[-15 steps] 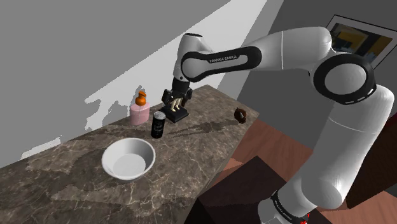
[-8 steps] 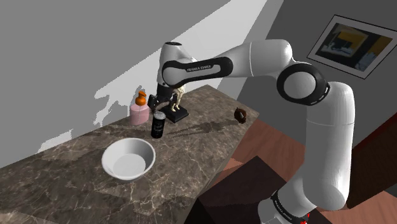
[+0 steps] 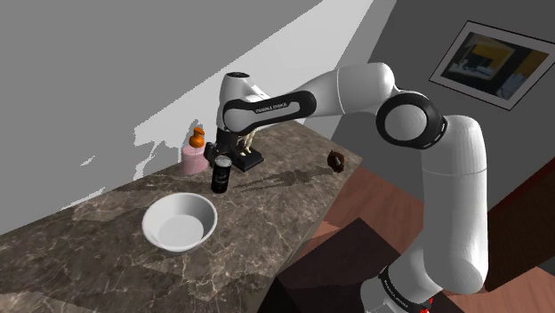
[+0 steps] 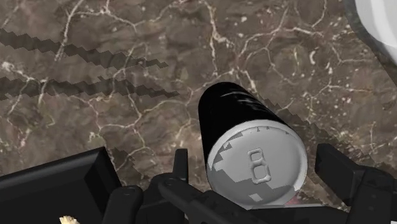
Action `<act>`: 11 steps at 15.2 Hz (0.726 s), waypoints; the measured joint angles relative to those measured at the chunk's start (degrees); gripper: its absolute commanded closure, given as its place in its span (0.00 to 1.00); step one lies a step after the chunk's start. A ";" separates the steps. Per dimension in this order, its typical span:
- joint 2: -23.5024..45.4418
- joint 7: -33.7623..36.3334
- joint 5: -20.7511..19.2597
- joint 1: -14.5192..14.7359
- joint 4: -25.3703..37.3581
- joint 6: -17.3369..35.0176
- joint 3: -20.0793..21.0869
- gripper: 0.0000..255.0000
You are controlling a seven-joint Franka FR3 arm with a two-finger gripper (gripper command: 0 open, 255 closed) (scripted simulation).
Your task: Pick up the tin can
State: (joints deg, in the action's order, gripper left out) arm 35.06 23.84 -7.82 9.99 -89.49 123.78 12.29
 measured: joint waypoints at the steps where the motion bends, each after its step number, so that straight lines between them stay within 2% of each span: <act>1: 0.13 0.04 -0.03 0.04 0.00 0.14 -0.01 1.00; 11: 0.21 0.08 -0.06 0.06 0.02 0.31 -0.02 1.00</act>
State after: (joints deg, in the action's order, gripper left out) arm 35.26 23.92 -7.88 10.06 -89.47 124.09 12.26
